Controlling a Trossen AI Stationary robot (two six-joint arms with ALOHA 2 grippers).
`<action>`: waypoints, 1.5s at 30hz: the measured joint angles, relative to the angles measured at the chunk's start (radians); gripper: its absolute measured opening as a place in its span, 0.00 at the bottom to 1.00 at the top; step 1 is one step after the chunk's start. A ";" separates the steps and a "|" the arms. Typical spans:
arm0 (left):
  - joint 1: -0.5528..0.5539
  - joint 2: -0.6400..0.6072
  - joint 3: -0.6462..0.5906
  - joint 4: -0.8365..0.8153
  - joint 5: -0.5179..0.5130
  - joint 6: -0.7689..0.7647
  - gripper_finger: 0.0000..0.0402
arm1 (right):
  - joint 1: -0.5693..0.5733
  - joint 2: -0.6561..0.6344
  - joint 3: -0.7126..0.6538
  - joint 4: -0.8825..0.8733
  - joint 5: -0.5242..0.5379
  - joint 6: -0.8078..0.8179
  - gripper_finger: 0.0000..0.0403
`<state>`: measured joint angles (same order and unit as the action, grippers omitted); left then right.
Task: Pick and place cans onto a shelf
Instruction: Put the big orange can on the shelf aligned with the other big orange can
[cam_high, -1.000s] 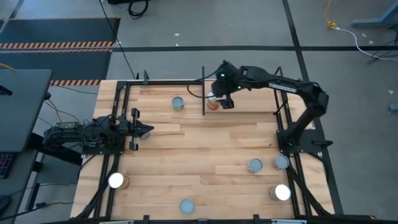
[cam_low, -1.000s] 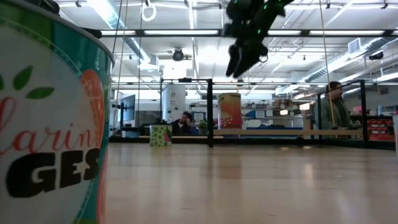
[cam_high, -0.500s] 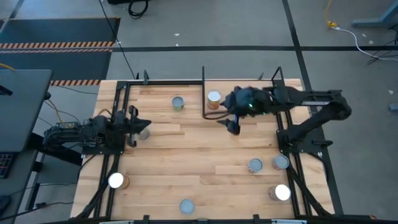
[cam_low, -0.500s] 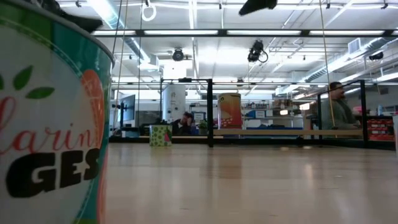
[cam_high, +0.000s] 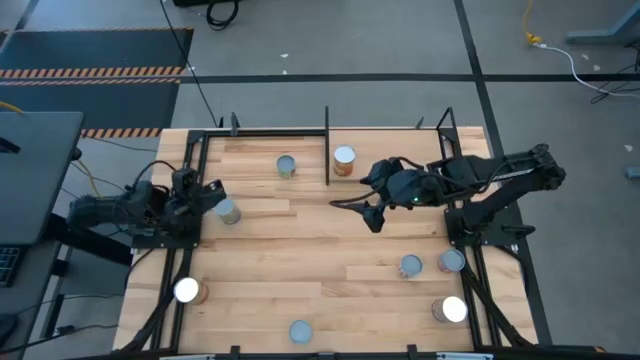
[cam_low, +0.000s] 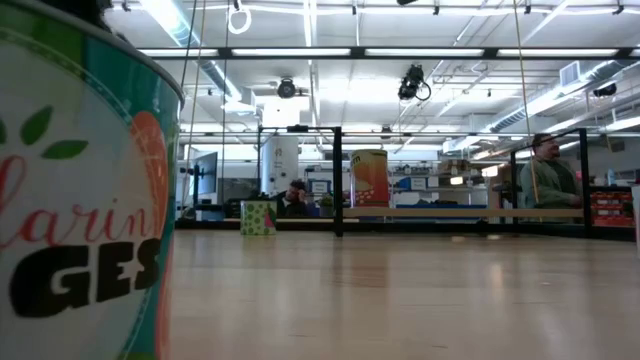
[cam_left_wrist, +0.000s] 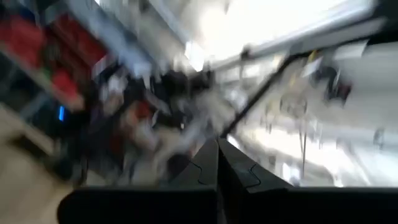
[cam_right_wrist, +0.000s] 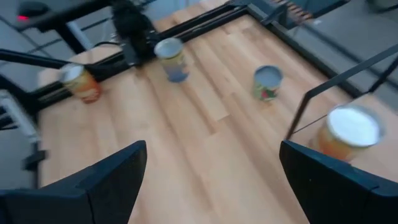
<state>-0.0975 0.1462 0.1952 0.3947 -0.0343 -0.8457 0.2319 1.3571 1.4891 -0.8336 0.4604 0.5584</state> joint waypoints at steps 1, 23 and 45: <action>-0.038 0.053 0.059 -0.084 -0.003 0.016 0.01 | -0.006 0.003 0.000 0.000 0.007 -0.015 0.93; -0.707 0.901 0.861 -1.560 0.310 -0.405 0.05 | -0.105 0.034 0.000 -0.013 -0.004 -0.143 0.93; -0.894 1.106 0.787 -1.763 0.378 -0.473 0.89 | -0.119 0.034 0.000 -0.013 0.011 -0.191 0.93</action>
<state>-0.9920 1.2518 0.9824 -1.3679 0.3439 -1.3189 0.1131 1.3907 1.4887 -0.8467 0.4713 0.3669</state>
